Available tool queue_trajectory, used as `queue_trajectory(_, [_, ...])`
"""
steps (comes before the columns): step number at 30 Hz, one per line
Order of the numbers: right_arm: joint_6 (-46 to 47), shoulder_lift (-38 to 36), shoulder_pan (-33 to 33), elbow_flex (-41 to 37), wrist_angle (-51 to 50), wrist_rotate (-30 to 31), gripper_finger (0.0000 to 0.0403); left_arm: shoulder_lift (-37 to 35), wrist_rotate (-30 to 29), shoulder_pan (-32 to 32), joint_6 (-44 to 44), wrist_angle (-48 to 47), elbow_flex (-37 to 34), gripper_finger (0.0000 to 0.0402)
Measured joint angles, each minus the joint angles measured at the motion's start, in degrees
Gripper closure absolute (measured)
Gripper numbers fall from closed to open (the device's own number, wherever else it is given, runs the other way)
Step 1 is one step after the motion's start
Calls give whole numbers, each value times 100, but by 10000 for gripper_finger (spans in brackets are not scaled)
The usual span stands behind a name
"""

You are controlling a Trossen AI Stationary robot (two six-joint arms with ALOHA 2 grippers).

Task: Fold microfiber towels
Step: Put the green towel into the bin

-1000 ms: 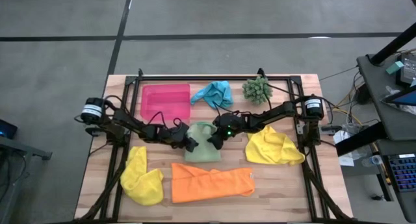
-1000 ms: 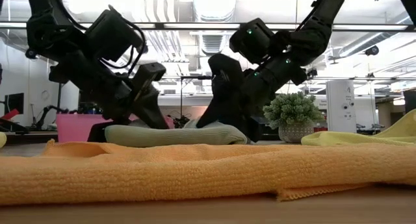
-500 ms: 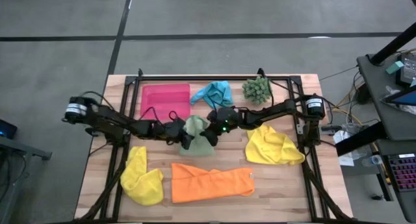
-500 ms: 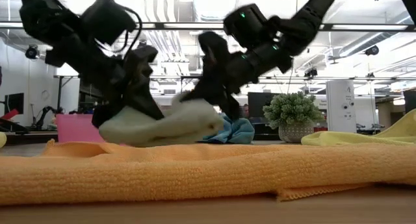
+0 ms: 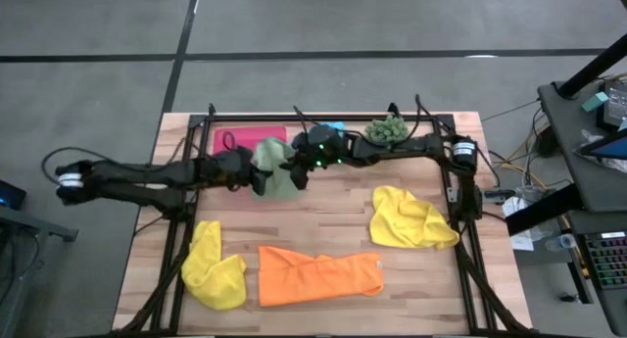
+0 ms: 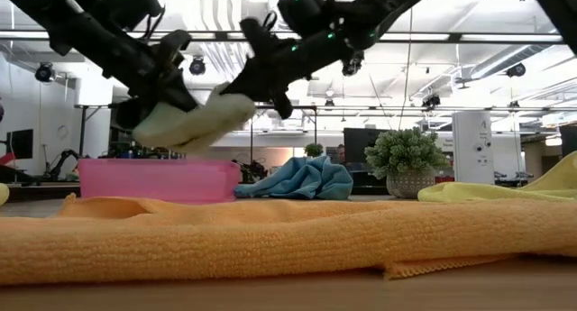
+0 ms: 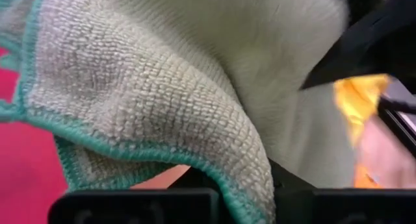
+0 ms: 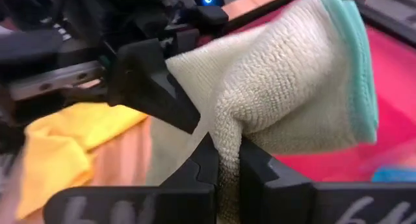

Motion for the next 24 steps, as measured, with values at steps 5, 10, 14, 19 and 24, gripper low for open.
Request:
queue_trajectory(5, [-143, 634, -253, 794, -61, -8, 388, -348, 5, 710, 590, -252, 17, 401])
queue_trajectory(10, [-264, 1309, -429, 1621, -92, -3, 388, -388, 9, 1422, 1114, -363, 17, 401])
queue_trajectory(14, [-399, 1732, -517, 2273, -346, -2, 388, -253, 9, 1879, 1338, -367, 17, 401])
queue_trajectory(19, [-516, 2290, -624, 3155, -1010, 5, 388, 27, 9, 2297, 1340, -684, 17, 401])
queue_trajectory(24, [-616, 2752, -649, 3772, -1516, 47, 388, 342, 11, 2416, 1175, -857, 17, 401])
